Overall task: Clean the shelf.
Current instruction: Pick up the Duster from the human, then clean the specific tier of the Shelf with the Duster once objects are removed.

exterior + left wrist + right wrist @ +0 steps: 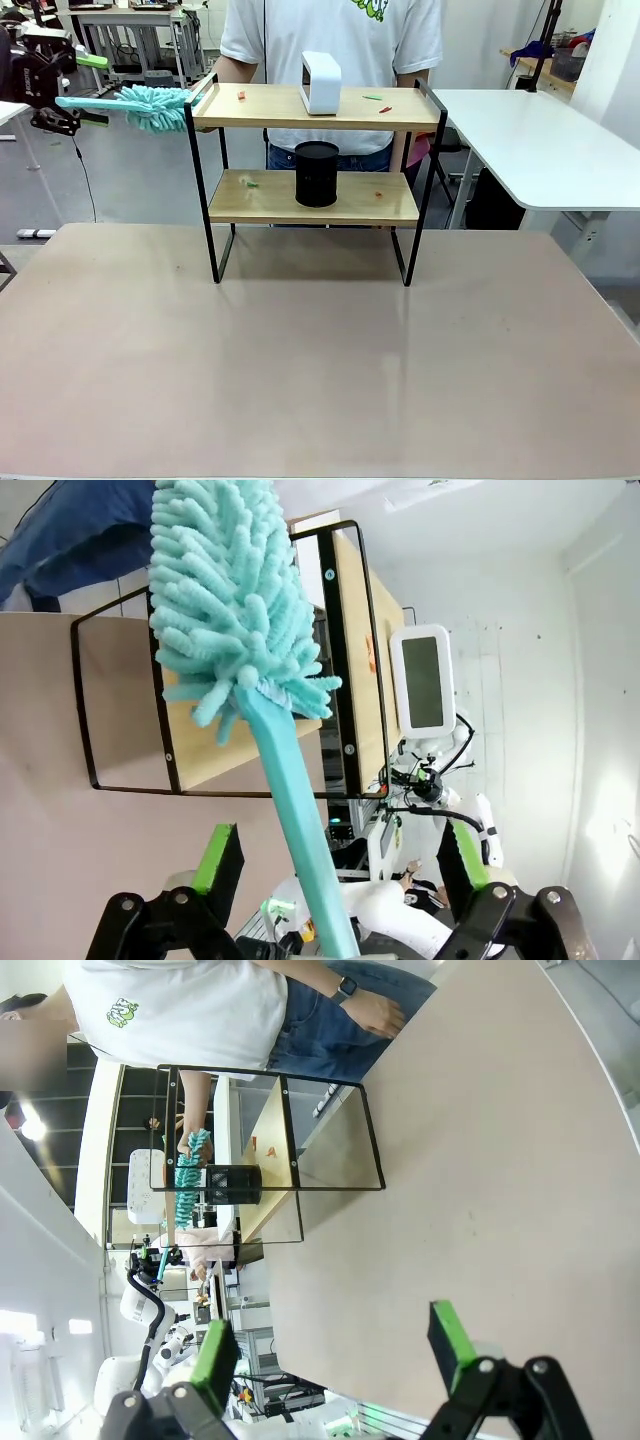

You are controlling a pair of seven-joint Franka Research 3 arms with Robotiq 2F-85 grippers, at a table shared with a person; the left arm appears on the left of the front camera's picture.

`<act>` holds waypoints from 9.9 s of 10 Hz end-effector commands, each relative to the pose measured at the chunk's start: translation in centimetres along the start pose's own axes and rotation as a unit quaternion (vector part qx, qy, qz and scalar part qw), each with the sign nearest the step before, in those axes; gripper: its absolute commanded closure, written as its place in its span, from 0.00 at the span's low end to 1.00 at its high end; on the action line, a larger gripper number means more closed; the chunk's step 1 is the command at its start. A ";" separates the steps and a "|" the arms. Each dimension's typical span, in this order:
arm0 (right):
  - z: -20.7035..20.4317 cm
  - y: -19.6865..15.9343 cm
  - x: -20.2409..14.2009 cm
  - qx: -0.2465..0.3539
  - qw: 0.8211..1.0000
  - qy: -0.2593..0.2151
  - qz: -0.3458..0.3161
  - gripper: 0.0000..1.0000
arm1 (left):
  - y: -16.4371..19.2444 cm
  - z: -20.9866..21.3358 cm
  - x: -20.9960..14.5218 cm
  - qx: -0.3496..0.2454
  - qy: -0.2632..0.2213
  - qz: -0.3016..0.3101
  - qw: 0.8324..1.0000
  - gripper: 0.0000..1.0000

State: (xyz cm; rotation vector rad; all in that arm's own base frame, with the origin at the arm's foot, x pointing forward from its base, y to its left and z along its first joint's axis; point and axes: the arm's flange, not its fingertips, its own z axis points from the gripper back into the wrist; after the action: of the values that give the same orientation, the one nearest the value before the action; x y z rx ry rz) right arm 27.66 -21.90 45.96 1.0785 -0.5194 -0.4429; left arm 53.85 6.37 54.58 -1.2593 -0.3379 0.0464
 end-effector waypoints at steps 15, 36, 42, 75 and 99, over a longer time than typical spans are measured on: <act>-0.2 0.1 0.2 0.012 1.000 -0.005 0.013 0.00 | 1.8 -1.1 1.5 -0.014 0.047 0.134 0.990 0.95; -0.2 0.1 0.2 0.012 1.000 -0.005 0.013 0.00 | -1.4 18.9 -23.4 0.110 0.138 -0.171 0.969 1.00; -0.2 0.1 0.2 0.012 1.000 -0.005 0.013 0.00 | -1.4 18.9 -23.4 0.110 0.138 -0.171 0.969 1.00; -0.2 0.1 0.2 0.012 1.000 -0.005 0.013 0.00 | -23.2 -10.5 -13.4 0.403 -0.052 -0.114 0.907 0.88; -0.2 0.1 0.2 0.012 1.000 -0.005 0.013 0.00 | -26.0 -22.4 -16.1 0.291 0.298 -0.309 0.855 0.88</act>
State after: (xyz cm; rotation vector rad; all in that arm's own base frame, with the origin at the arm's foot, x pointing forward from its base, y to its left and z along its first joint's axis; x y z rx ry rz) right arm 27.72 -21.88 45.88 1.0832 -0.5185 -0.4418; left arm 41.24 -27.49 69.06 -0.4832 -0.1948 -0.6435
